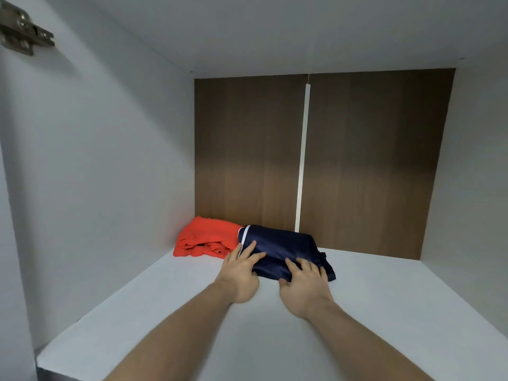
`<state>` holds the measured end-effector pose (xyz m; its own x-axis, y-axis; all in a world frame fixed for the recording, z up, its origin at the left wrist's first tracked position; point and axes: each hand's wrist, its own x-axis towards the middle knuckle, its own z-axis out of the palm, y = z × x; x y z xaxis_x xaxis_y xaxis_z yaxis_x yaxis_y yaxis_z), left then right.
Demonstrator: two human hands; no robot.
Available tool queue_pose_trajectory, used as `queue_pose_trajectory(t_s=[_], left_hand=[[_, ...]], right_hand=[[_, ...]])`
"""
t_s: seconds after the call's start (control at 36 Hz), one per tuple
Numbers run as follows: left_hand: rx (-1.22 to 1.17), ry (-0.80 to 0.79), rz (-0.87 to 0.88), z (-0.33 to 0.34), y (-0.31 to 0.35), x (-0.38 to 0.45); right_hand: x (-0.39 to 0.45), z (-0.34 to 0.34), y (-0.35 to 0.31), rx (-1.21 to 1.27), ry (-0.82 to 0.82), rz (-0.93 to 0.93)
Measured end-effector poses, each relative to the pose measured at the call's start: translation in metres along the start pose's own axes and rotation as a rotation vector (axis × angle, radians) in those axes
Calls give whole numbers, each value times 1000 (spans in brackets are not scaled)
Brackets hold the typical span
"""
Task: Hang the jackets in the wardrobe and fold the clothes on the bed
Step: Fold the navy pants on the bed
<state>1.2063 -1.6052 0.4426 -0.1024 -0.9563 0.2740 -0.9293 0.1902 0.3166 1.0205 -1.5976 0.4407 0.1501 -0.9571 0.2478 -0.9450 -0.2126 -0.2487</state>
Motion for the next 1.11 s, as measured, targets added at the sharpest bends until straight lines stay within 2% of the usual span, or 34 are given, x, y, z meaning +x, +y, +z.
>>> queue_pose_trajectory(t_s=[0.28, 0.36, 0.42, 0.47, 0.56, 0.69, 0.92, 1.11], left_hand=[[-20, 52, -7, 9, -11, 23], [5, 139, 11, 8, -9, 20], [17, 262, 5, 6, -6, 14], [45, 377, -10, 4, -3, 10], [30, 453, -47, 1, -1, 6], [-94, 411, -30, 3, -3, 9], [-218, 177, 50, 7, -8, 14], [-176, 251, -18, 6, -6, 13]], right_hand=[[25, 9, 4, 27, -77, -58], [24, 9, 4, 29, -65, -56], [20, 8, 3, 35, -6, -50], [15, 7, 2, 49, 120, -47], [9, 4, 1, 47, 224, -71], [5, 0, -1, 29, 210, -43], [7, 0, 0, 38, 259, 43], [10, 3, 3, 71, 233, 31]])
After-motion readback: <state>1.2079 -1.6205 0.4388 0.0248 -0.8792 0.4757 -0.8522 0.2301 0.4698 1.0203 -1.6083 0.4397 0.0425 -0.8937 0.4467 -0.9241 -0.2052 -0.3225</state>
